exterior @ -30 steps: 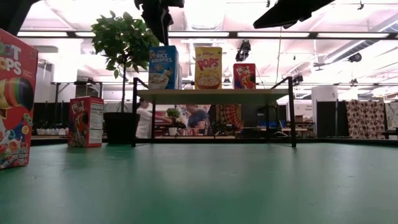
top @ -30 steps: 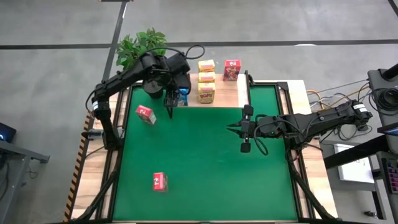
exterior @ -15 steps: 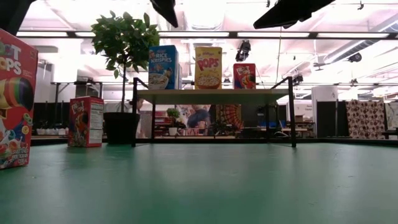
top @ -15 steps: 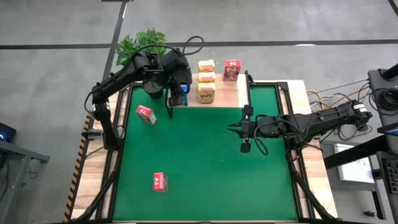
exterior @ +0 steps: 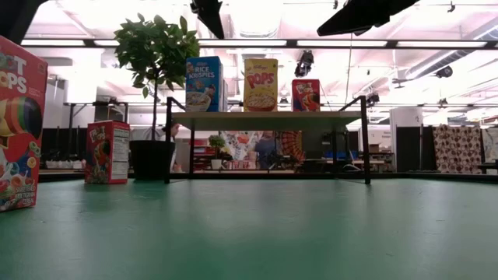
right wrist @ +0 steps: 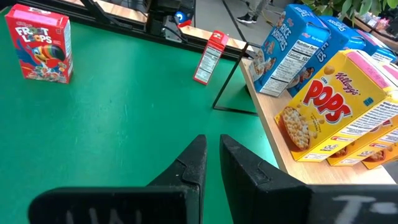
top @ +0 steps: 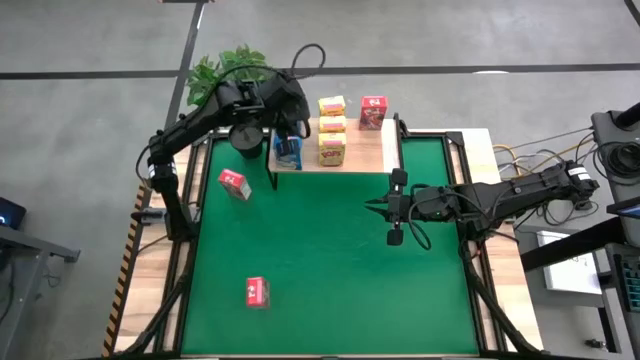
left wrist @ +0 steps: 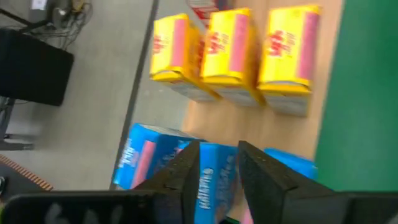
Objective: Stack cereal on shelf
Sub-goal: Put the blue cereal box on the shelf
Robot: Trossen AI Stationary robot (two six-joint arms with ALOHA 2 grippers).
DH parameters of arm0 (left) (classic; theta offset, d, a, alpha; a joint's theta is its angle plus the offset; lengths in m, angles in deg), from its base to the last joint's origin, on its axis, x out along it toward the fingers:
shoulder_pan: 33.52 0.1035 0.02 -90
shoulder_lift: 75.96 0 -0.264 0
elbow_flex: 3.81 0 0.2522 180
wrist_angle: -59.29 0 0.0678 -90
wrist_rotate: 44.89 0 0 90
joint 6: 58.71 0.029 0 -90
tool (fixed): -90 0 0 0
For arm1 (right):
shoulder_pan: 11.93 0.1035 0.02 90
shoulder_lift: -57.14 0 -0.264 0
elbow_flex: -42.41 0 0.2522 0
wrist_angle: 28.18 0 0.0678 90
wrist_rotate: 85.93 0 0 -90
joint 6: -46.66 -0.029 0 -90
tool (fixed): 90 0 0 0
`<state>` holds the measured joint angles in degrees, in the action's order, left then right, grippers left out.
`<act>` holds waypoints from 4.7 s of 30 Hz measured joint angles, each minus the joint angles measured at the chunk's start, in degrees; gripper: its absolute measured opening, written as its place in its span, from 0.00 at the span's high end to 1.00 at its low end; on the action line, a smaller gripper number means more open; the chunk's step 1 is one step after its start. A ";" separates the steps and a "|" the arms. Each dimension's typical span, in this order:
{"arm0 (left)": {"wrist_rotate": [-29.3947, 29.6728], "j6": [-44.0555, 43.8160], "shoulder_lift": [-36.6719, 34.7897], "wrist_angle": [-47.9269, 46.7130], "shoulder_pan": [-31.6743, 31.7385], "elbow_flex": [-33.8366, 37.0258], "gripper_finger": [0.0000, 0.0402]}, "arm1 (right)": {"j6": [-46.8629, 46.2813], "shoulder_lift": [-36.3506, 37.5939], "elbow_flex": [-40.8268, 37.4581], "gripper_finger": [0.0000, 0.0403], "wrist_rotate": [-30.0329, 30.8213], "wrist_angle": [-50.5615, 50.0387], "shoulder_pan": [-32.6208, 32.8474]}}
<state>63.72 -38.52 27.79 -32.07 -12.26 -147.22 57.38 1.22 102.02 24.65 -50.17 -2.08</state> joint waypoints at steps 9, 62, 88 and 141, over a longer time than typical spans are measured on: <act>-3.82 0.25 0.00 6.76 8.22 0.05 0.89 | 0.02 0.00 0.00 0.92 0.00 0.00 0.00; -8.59 -2.24 9.15 7.34 17.60 0.15 0.90 | 0.42 -0.02 0.00 0.92 0.02 0.07 -0.02; -8.21 -3.00 7.74 6.96 16.14 0.15 0.90 | 0.42 -0.02 0.00 0.92 0.02 0.17 -0.02; 2.93 -11.31 7.80 0.00 14.02 0.15 0.90 | 0.34 -0.02 0.00 0.92 0.03 0.20 -0.02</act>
<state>66.65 -49.83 35.59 -32.08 1.77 -147.06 57.72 1.21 102.02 24.68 -49.97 -2.10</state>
